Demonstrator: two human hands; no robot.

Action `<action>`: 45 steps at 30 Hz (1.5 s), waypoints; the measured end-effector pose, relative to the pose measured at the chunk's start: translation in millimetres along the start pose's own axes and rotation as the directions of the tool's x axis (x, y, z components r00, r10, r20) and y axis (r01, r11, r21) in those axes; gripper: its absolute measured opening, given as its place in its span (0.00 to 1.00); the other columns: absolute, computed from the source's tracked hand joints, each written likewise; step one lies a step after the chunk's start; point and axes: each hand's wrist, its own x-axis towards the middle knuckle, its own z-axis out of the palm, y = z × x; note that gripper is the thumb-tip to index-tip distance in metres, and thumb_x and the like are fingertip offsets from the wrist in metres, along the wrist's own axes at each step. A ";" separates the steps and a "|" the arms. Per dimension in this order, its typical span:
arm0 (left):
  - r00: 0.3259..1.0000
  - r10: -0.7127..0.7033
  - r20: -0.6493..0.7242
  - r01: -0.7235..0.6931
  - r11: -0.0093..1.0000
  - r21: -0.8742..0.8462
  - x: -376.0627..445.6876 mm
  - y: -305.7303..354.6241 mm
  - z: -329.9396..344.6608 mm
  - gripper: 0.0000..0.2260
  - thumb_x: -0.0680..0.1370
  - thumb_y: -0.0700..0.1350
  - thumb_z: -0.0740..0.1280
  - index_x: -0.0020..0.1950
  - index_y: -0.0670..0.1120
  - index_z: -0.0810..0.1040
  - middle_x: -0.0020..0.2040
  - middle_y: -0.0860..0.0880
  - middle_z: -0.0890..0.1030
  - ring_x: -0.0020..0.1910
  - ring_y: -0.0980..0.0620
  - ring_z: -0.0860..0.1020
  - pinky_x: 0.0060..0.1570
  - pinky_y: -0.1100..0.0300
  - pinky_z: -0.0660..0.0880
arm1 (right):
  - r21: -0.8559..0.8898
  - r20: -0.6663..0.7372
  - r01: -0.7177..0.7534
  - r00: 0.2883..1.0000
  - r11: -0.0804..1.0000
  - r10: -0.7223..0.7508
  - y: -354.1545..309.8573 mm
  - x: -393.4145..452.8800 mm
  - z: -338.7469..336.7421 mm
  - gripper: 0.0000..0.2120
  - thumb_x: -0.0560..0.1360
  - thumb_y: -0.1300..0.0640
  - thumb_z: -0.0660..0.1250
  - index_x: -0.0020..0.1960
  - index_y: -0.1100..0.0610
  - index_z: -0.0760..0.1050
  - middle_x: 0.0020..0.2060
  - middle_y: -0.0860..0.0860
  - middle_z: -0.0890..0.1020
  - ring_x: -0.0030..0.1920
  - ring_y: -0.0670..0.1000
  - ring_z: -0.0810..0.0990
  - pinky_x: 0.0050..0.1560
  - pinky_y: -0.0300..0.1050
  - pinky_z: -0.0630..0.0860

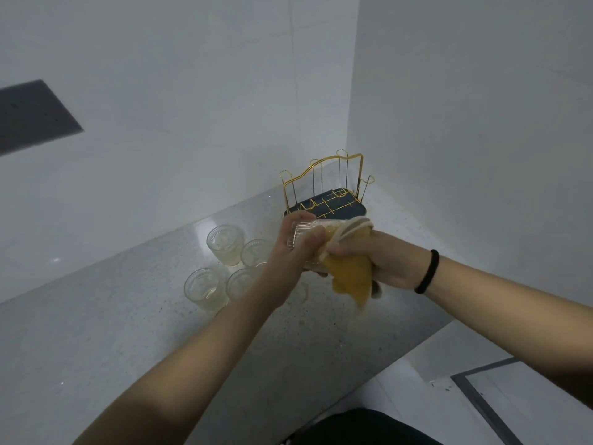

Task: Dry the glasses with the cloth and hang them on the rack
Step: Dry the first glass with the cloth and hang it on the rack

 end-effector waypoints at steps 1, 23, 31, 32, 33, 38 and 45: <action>1.000 -0.021 -0.011 0.021 1.000 -0.003 -0.1 1.8 1.3 0.11 0.74 0.56 0.65 0.55 0.58 0.71 0.53 0.45 0.76 0.41 0.52 0.83 0.37 0.56 0.81 | -0.196 -0.017 0.032 0.999 0.980 -0.036 2.5 0.3 1.3 0.24 0.71 0.57 0.66 0.66 0.59 0.66 0.58 0.60 0.76 0.54 0.58 0.77 0.44 0.33 0.75; 0.888 -0.447 0.105 0.455 0.889 -0.061 9.8 27.8 -3.5 0.29 0.68 0.66 0.65 0.60 0.47 0.76 0.47 0.47 0.86 0.43 0.48 0.85 0.38 0.56 0.81 | -0.869 0.178 0.320 0.914 0.378 -0.366 19.1 -0.7 1.9 0.20 0.75 0.48 0.63 0.62 0.57 0.72 0.55 0.52 0.80 0.53 0.47 0.78 0.53 0.42 0.77; 0.996 0.057 -0.062 -0.056 0.998 0.009 -0.5 8.1 9.2 0.14 0.74 0.57 0.64 0.58 0.57 0.70 0.60 0.44 0.73 0.49 0.49 0.81 0.39 0.54 0.81 | 0.116 -0.056 0.108 0.993 0.987 -0.102 -10.0 -6.0 -5.8 0.15 0.68 0.57 0.67 0.55 0.56 0.73 0.43 0.52 0.84 0.42 0.50 0.83 0.39 0.40 0.79; 0.997 0.017 -0.074 -0.017 1.000 -0.011 -0.2 8.5 8.8 0.14 0.74 0.58 0.64 0.57 0.57 0.71 0.59 0.44 0.74 0.48 0.49 0.81 0.39 0.56 0.81 | -0.135 -0.067 0.098 0.992 0.986 -0.108 -6.1 -3.9 -5.9 0.16 0.71 0.58 0.66 0.58 0.56 0.72 0.49 0.53 0.83 0.47 0.51 0.82 0.44 0.40 0.78; 0.996 -0.056 -0.064 0.053 0.997 -0.048 0.4 11.0 7.4 0.15 0.73 0.60 0.64 0.57 0.56 0.72 0.58 0.45 0.75 0.48 0.50 0.82 0.40 0.57 0.81 | -0.433 -0.067 0.088 0.989 0.897 -0.129 -0.9 -2.2 -6.2 0.17 0.74 0.59 0.64 0.62 0.58 0.70 0.55 0.55 0.80 0.51 0.51 0.79 0.47 0.36 0.76; 0.870 -0.463 0.167 0.485 0.866 -0.126 5.9 18.6 -5.7 0.29 0.68 0.65 0.69 0.61 0.46 0.76 0.48 0.46 0.85 0.45 0.48 0.85 0.41 0.54 0.81 | -0.847 0.185 0.281 0.951 0.450 -0.247 18.6 -3.2 -3.9 0.22 0.76 0.49 0.62 0.68 0.54 0.67 0.63 0.48 0.74 0.58 0.44 0.71 0.49 0.12 0.56; 0.995 0.075 -0.069 -0.068 0.993 0.095 -4.4 -5.5 3.6 0.13 0.71 0.65 0.63 0.54 0.65 0.72 0.57 0.48 0.74 0.52 0.48 0.79 0.50 0.51 0.81 | -0.019 0.040 0.143 0.989 0.990 -0.142 5.4 -0.5 -6.5 0.22 0.64 0.49 0.72 0.56 0.51 0.72 0.47 0.49 0.80 0.42 0.44 0.81 0.40 0.36 0.78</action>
